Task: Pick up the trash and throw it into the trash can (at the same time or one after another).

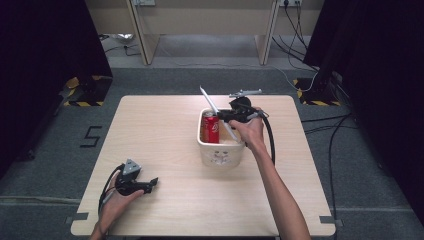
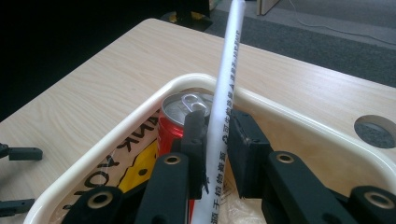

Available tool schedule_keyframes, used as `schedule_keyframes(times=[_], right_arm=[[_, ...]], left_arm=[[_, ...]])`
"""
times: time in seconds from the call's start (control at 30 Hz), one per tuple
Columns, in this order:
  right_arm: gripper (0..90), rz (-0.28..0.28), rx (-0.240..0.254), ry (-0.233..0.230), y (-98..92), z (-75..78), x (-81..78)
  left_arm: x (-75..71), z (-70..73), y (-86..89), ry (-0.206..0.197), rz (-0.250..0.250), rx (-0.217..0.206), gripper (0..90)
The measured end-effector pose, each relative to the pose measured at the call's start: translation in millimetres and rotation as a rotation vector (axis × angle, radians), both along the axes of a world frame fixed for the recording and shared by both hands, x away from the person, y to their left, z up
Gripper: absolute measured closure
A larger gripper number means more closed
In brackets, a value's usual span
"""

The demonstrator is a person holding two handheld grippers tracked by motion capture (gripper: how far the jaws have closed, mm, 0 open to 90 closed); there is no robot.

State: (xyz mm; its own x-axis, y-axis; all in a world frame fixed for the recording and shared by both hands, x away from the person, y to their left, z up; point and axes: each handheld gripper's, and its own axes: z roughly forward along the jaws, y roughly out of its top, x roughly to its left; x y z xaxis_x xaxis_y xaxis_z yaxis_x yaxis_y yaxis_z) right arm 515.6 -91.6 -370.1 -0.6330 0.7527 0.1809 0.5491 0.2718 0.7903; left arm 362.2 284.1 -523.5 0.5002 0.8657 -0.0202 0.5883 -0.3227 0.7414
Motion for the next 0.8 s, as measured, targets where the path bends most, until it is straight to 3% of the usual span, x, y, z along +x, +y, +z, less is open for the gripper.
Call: schedule_keyframes(times=[0.13, 0.27, 0.6, 0.8], right_arm=[[76.6, 0.01, -0.01, -0.001, -0.1, 0.8, -1.2], [78.8, 0.018, -0.064, -0.007, -1.6, 0.1, -2.7], [78.5, 0.035, -0.124, 0.028, -2.1, -2.6, -4.8], [63.4, 0.004, -0.089, 0.015, -7.8, 1.7, -8.1]], left_arm=[[0.0, 0.0, 0.0, 0.0, 0.0, 0.0, 14.6], [0.0, 0.0, 0.0, 0.0, 0.0, 0.0, 14.6], [0.0, 0.0, 0.0, 0.0, 0.0, 0.0, 14.6], [0.0, 0.0, 0.0, 0.0, 0.0, 0.0, 14.6]])
